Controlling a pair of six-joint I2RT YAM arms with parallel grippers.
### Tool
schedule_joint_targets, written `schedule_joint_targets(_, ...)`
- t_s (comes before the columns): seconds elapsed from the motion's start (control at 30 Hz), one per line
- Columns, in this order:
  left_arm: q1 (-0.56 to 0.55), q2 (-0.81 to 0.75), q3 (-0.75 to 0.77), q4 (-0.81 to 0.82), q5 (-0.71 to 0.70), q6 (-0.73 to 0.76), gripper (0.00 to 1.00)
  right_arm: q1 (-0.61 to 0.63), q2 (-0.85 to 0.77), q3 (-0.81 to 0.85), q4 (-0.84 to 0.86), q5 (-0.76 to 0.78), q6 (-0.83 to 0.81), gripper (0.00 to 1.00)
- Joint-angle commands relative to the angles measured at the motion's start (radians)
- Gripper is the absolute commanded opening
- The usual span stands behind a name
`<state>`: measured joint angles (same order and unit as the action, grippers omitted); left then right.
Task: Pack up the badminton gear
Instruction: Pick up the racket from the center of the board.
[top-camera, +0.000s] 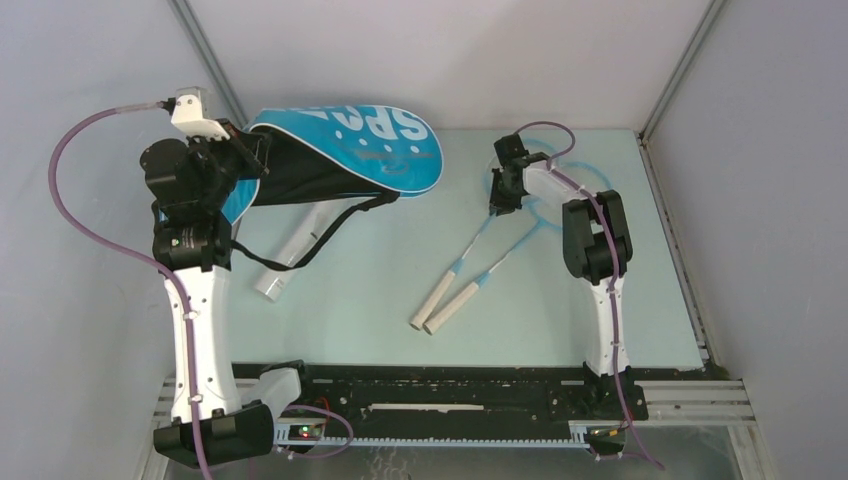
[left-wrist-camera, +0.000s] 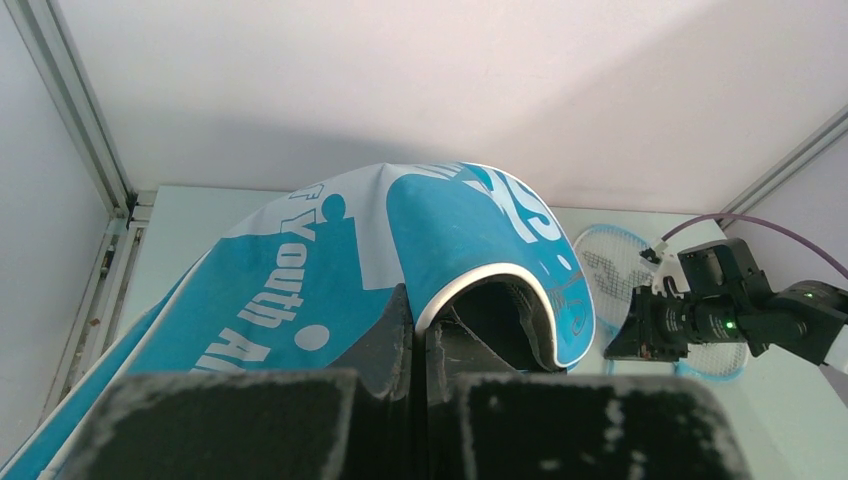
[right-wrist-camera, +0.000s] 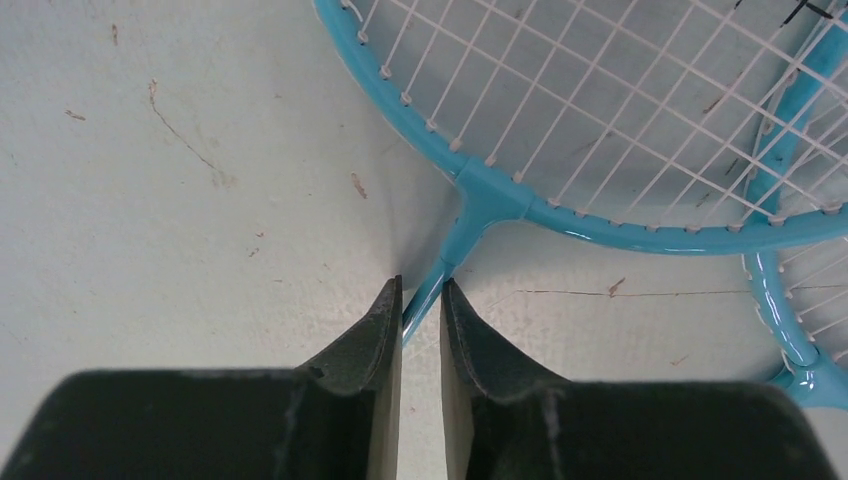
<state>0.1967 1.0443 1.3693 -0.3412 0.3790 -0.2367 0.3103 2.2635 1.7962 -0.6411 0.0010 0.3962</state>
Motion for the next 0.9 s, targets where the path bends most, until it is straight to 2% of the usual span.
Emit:
schedule_joint_targets(0.0,-0.006,-0.032,-0.021,0.082,0.025,-0.012,0.00,-0.019,0.032,-0.009,-0.060,-0.025,-0.023,0.02)
schedule_joint_targets(0.33,-0.029,-0.030,-0.052,0.027,0.020,0.113,0.00,-0.031,0.016,0.065,-0.053,-0.142,0.089,0.00)
schedule_joint_targets(0.73,-0.065,-0.017,-0.099,0.044,-0.092,0.109,0.00,-0.081,-0.057,0.060,0.017,-0.343,0.237,0.00)
schedule_joint_targets(0.87,-0.078,-0.012,-0.096,0.054,-0.116,0.109,0.00,-0.115,-0.068,-0.002,0.123,-0.506,0.333,0.00)
